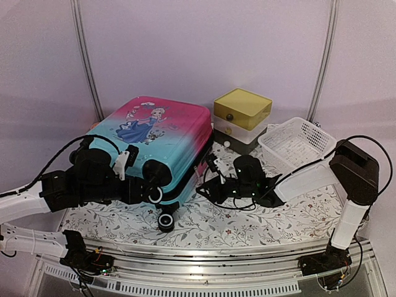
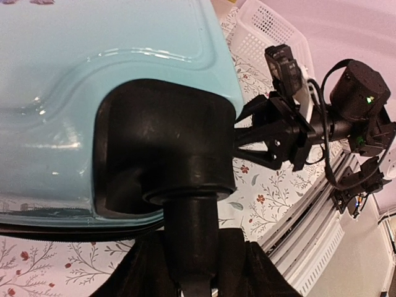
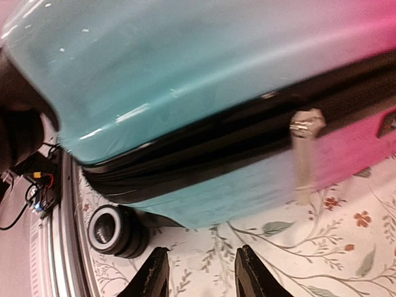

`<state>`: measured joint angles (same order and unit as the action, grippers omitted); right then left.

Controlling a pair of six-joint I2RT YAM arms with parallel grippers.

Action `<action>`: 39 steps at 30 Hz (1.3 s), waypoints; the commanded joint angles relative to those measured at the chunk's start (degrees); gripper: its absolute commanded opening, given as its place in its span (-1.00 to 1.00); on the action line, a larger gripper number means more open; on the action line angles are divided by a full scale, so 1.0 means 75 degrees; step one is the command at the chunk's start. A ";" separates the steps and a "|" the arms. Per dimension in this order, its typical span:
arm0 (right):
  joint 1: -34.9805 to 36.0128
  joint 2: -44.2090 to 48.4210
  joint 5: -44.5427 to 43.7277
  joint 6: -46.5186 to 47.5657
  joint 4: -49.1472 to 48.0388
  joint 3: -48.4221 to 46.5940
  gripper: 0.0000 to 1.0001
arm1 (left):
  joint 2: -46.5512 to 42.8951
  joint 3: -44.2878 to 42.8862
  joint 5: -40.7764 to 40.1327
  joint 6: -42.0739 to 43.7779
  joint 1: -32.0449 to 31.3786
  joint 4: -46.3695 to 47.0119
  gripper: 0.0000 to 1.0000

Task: Open, take out, and arrange the luggage
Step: Unzip the zipper of the luggage, then pick up the zipper from the luggage.

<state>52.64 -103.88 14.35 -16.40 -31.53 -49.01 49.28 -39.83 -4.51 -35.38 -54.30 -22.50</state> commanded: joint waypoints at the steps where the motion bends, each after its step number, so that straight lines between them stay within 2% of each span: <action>1: 0.0403 -0.0149 0.0149 -0.0132 -0.0694 -0.0096 -0.16 | -0.0009 -0.0214 0.0101 0.0327 -0.0002 -0.0204 -0.31; 3: 0.0393 -0.0200 -0.0288 -0.0282 -0.0628 -0.0136 -0.09 | -0.0067 -0.0234 0.0080 0.0327 -0.0002 -0.0258 -0.24; 8: 0.0235 -0.0072 -0.1129 -0.0114 -0.0376 -0.0127 0.04 | -0.0210 -0.0222 0.0065 0.0291 -0.0002 -0.0409 -0.23; 12: -0.0033 0.0019 -0.1346 0.0231 -0.0219 -0.0171 0.10 | -0.0337 -0.0185 0.0085 0.0232 -0.0002 -0.0401 -0.23; 16: -0.0084 -0.0123 -0.1655 0.0880 0.0120 -0.0540 0.16 | -0.0388 -0.0222 0.0164 0.0213 -0.0002 -0.0364 -0.32; 24: -0.0086 -0.0554 -0.1489 0.1882 0.0300 -0.1085 0.22 | -0.0422 -0.0325 0.0262 0.0224 -0.0002 -0.0401 -0.42; 32: -0.0071 -0.1038 -0.1652 0.2379 0.0503 -0.1544 0.18 | -0.0543 -0.0485 0.0302 0.0156 -0.0005 -0.0566 -0.46; 39: -0.0080 -0.1263 -0.1975 0.2511 0.0629 -0.1951 -0.03 | -0.0632 -0.0568 0.0249 0.0149 -0.0002 -0.0668 -0.49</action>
<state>52.01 -112.03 1.65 0.99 -27.18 -61.25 46.59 -41.04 -4.12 -35.18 -54.26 -27.29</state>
